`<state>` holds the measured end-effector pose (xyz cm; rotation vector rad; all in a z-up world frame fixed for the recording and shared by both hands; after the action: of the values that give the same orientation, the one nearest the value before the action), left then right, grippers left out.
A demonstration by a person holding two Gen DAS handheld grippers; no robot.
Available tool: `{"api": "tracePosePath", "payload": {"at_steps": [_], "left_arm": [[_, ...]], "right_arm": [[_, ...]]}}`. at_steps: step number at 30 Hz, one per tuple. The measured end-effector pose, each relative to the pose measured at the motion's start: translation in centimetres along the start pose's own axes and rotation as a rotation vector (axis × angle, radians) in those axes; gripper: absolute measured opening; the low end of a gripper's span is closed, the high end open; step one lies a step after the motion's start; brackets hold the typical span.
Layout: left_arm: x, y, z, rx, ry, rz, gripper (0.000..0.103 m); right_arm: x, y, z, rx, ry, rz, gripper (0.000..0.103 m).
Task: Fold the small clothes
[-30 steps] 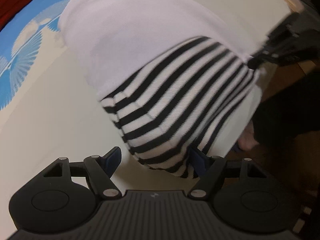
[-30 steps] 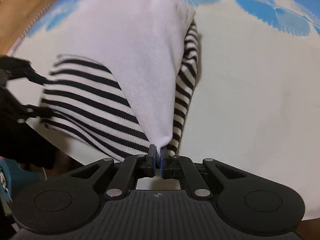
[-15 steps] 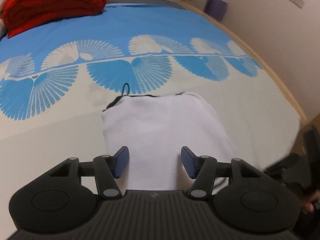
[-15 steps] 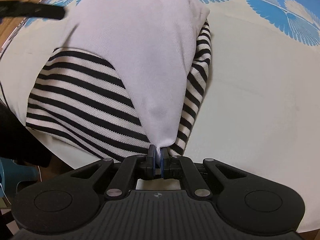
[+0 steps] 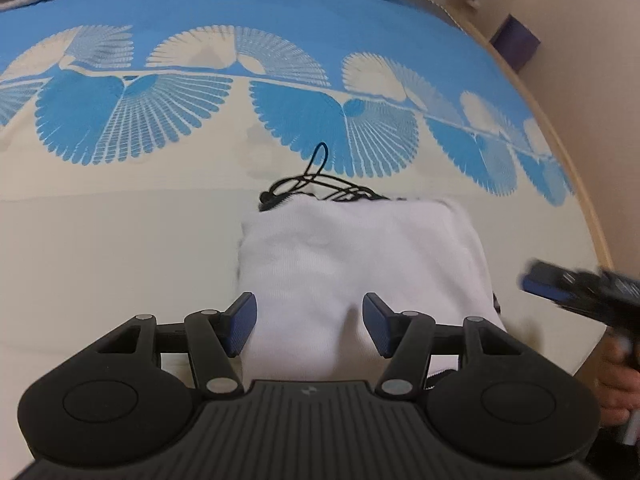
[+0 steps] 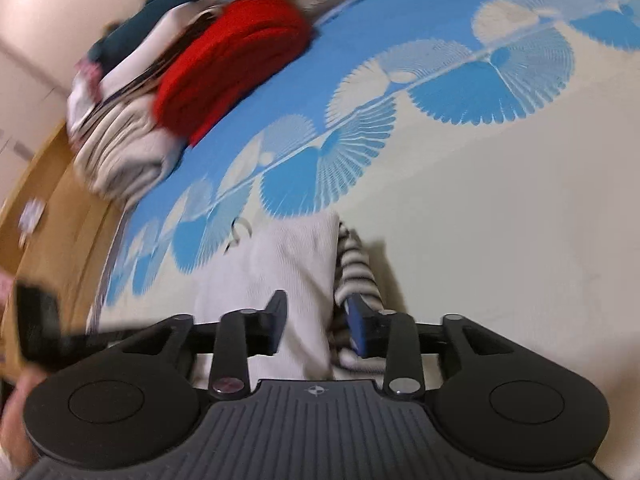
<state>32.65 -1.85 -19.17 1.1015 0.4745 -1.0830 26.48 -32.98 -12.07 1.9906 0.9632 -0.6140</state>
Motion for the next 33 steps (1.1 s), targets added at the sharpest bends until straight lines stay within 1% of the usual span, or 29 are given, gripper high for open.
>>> {"api": "tracePosePath", "payload": {"at_steps": [1,2,3,6,8,9,10,11,13,14,15,16,17,18,19,20,22,24,26,27,28,29,30,31,32,33], "left_arm": [[-0.3,0.1,-0.3,-0.013,-0.003,0.006,0.064],[-0.5,0.2,-0.5,-0.025,-0.007,0.011,0.064],[-0.6,0.2,-0.7,-0.039,-0.011,0.011,0.064],[-0.7,-0.1,-0.9,-0.053,-0.042,-0.003,0.064],[-0.5,-0.4,-0.7,-0.044,-0.063,-0.019,0.065],[-0.3,-0.5,-0.5,-0.032,-0.068,-0.027,0.065],[-0.2,-0.6,-0.1,-0.014,-0.076,-0.034,0.065],[-0.1,-0.7,0.2,0.001,-0.082,-0.038,0.065],[0.2,-1.1,0.7,0.027,-0.091,-0.056,0.065],[0.5,-1.4,1.0,0.040,-0.092,-0.066,0.065],[0.8,-1.8,1.3,0.061,-0.089,-0.080,0.065],[1.4,-2.5,1.6,0.097,-0.076,-0.108,0.068],[2.0,-3.2,1.7,0.129,-0.051,-0.138,0.073],[2.6,-3.9,1.6,0.153,-0.020,-0.162,0.076],[3.0,-4.4,1.5,0.168,0.009,-0.178,0.077],[3.1,-4.6,1.4,0.176,0.022,-0.185,0.077],[2.6,-4.5,1.3,0.167,0.013,-0.175,0.077],[1.4,-4.1,1.6,0.156,-0.028,-0.140,0.075],[0.2,-4.2,2.4,0.180,-0.082,-0.117,0.075],[-0.1,-4.5,2.7,0.198,-0.100,-0.122,0.075],[-0.1,-5.2,2.9,0.226,-0.106,-0.141,0.075],[0.3,-6.1,2.8,0.257,-0.091,-0.174,0.075],[1.0,-7.1,2.3,0.289,-0.049,-0.215,0.075],[1.5,-7.9,1.6,0.307,-0.010,-0.238,0.078],[1.6,-8.3,1.2,0.310,0.010,-0.248,0.079],[1.4,-8.4,1.0,0.310,0.010,-0.243,0.079]], "right_arm": [[1.4,0.5,-0.3,0.047,0.004,-0.008,0.042],[2.7,0.8,-0.2,0.082,-0.002,-0.010,0.045],[4.1,1.3,-0.2,0.121,-0.018,-0.015,0.046],[7.4,1.6,0.4,0.215,-0.057,-0.038,0.046],[8.7,1.8,0.5,0.280,-0.041,-0.054,0.047],[8.9,1.9,0.2,0.297,-0.015,-0.055,0.038],[8.8,2.2,-0.2,0.298,0.008,-0.045,0.026],[8.3,2.7,-0.4,0.286,0.017,-0.012,0.007],[6.3,4.2,-0.8,0.277,0.049,0.088,0.006],[5.6,4.9,-0.7,0.272,0.049,0.132,0.006],[5.3,5.4,-0.2,0.258,0.004,0.161,0.005],[5.6,5.4,0.8,0.232,-0.095,0.165,0.005],[6.4,5.0,2.0,0.197,-0.215,0.138,0.005],[7.2,4.5,2.9,0.179,-0.291,0.104,0.005],[7.8,3.9,3.6,0.177,-0.335,0.071,0.005],[8.1,3.6,3.8,0.181,-0.334,0.055,0.005],[7.9,3.7,3.4,0.147,-0.334,0.074,0.005],[7.4,3.8,2.6,0.075,-0.341,0.104,0.006],[6.9,3.9,1.9,0.048,-0.297,0.117,0.008],[6.1,3.9,1.7,0.051,-0.271,0.127,0.015],[5.4,3.9,1.8,0.060,-0.252,0.137,0.016],[4.7,3.9,1.9,0.067,-0.232,0.141,0.017],[4.0,3.6,2.0,0.071,-0.212,0.137,0.023],[3.7,3.2,2.0,0.072,-0.187,0.118,0.027],[3.7,2.6,1.9,0.066,-0.167,0.086,0.036],[3.7,1.8,1.9,0.055,-0.146,0.044,0.043]]}}
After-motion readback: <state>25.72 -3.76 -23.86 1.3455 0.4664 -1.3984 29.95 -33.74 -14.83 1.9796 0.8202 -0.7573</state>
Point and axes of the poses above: each gripper's, at about its wrist camera, not at the fingertips, and x roughly the way its jaws point, z to its right, y to its top, the point moved 9 cm from there along x, roughly the way its jaws point, and after that the axes turned 10 degrees about -y, right-handed, at the moved point
